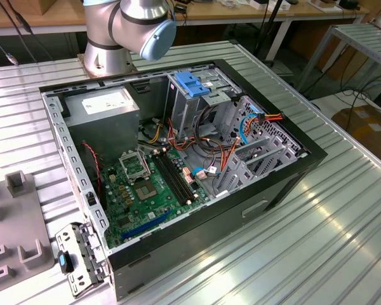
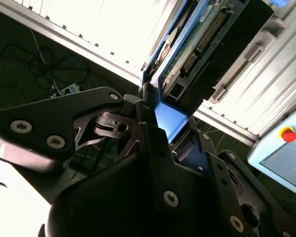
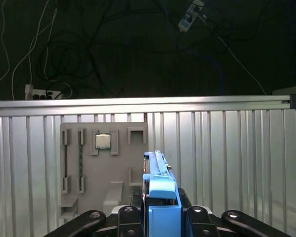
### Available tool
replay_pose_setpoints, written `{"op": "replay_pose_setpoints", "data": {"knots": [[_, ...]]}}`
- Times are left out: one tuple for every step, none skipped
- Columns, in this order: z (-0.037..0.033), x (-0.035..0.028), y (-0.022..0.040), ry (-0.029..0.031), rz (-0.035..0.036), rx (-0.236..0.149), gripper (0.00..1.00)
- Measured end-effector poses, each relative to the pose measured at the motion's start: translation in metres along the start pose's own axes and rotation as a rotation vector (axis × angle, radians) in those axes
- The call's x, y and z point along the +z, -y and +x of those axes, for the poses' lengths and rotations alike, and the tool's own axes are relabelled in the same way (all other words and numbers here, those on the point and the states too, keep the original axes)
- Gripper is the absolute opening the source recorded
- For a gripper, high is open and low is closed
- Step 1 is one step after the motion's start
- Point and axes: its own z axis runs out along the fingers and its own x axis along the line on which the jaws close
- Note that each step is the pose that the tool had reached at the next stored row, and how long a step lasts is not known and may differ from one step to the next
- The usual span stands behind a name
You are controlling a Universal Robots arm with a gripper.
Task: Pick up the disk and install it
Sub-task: 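Pick up the disk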
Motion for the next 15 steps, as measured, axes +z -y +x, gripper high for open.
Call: {"op": "replay_pose_setpoints", "data": {"knots": [[0.0000, -0.0001, 0.0010, -0.0001, -0.0001, 0.000, 0.37], [-0.0001, 0.0000, 0.0025, 0.0000, 0.0000, 0.000, 0.37], [-0.0001, -0.0001, 0.0035, 0.0000, 0.0000, 0.000, 0.37], [-0.0002, -0.0001, 0.0043, 0.0000, -0.0001, 0.000, 0.37], [-0.0002, -0.0001, 0.0054, 0.0000, -0.0001, 0.000, 0.37], [-0.0002, -0.0001, 0.0063, -0.0001, -0.0001, 0.000, 0.37], [-0.0003, -0.0001, 0.0072, -0.0001, -0.0001, 0.000, 0.37], [-0.0003, -0.0001, 0.0081, -0.0001, -0.0001, 0.000, 0.37], [-0.0003, -0.0001, 0.0091, 0.0000, -0.0001, 0.000, 0.37], [-0.0003, -0.0001, 0.0099, -0.0001, -0.0001, 0.000, 0.37], [-0.0004, -0.0001, 0.0108, 0.0000, -0.0001, 0.000, 0.37], [-0.0004, -0.0002, 0.0115, -0.0001, -0.0002, 0.000, 0.37], [-0.0004, -0.0002, 0.0127, -0.0001, -0.0001, 0.000, 0.37], [-0.0005, -0.0002, 0.0135, -0.0001, -0.0001, 0.000, 0.37], [-0.0005, -0.0002, 0.0146, 0.0000, -0.0001, 0.000, 0.37]]}}
